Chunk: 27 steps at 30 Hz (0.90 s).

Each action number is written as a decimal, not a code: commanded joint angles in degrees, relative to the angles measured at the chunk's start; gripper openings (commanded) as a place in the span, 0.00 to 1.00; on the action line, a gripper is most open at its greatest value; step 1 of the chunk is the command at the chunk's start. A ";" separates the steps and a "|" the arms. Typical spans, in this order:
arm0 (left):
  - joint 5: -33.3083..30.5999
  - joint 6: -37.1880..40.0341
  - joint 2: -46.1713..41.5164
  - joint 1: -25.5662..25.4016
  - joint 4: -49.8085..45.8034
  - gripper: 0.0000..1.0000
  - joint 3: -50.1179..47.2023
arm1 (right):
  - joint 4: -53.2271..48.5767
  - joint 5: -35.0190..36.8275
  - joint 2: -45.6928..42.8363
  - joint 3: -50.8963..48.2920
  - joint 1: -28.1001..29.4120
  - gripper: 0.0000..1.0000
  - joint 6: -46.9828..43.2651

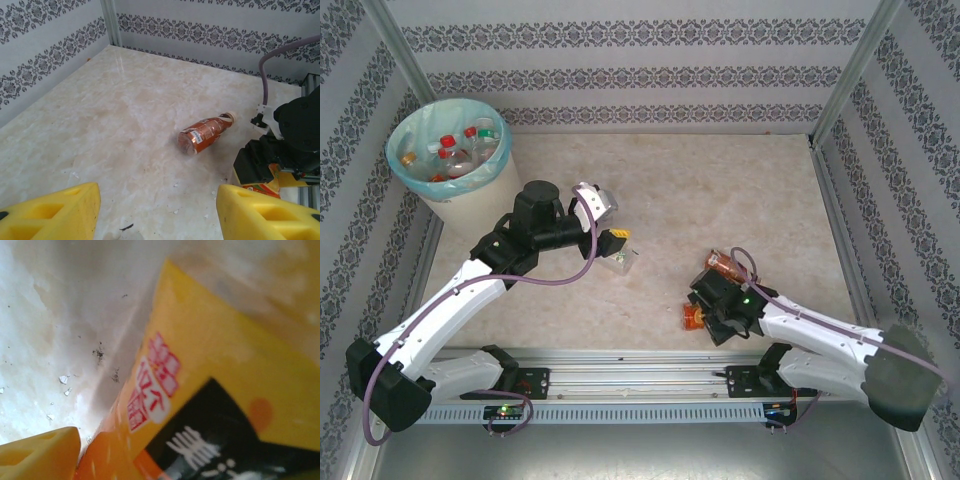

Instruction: Put the plastic bottles in the bin

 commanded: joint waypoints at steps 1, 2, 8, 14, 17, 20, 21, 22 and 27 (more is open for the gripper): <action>-1.11 -0.04 -0.96 -0.88 1.94 0.63 0.18 | 3.98 -1.92 2.27 -0.33 -1.13 0.79 -0.99; -1.20 -0.16 -1.05 -0.91 1.84 0.63 0.24 | 3.90 -2.12 2.82 0.09 -1.45 0.78 -1.78; -4.00 -1.40 -0.73 -0.88 1.62 0.64 1.02 | 1.74 -1.80 1.86 0.97 -2.27 0.61 -4.94; -5.21 -3.00 -0.74 -0.84 2.76 0.64 1.34 | -7.02 0.42 -6.90 1.19 -1.62 0.56 -4.54; -5.25 -4.33 -0.52 -0.79 3.78 0.65 1.87 | -11.36 3.09 -11.37 2.34 -0.62 0.53 -4.32; -6.78 -5.99 0.09 -0.82 3.66 0.68 3.17 | -15.09 5.45 -14.04 5.34 0.24 0.53 -6.93; -7.49 -6.56 0.24 -0.71 3.59 0.68 3.63 | -15.79 5.75 -14.33 6.39 0.45 0.53 -8.49; -8.70 -7.42 0.61 -0.63 3.50 0.69 4.24 | -16.92 5.88 -14.41 7.94 0.50 0.53 -10.07; -11.10 -14.48 4.23 2.16 1.68 0.68 8.59 | -17.60 8.39 -12.21 16.16 1.29 0.51 -21.29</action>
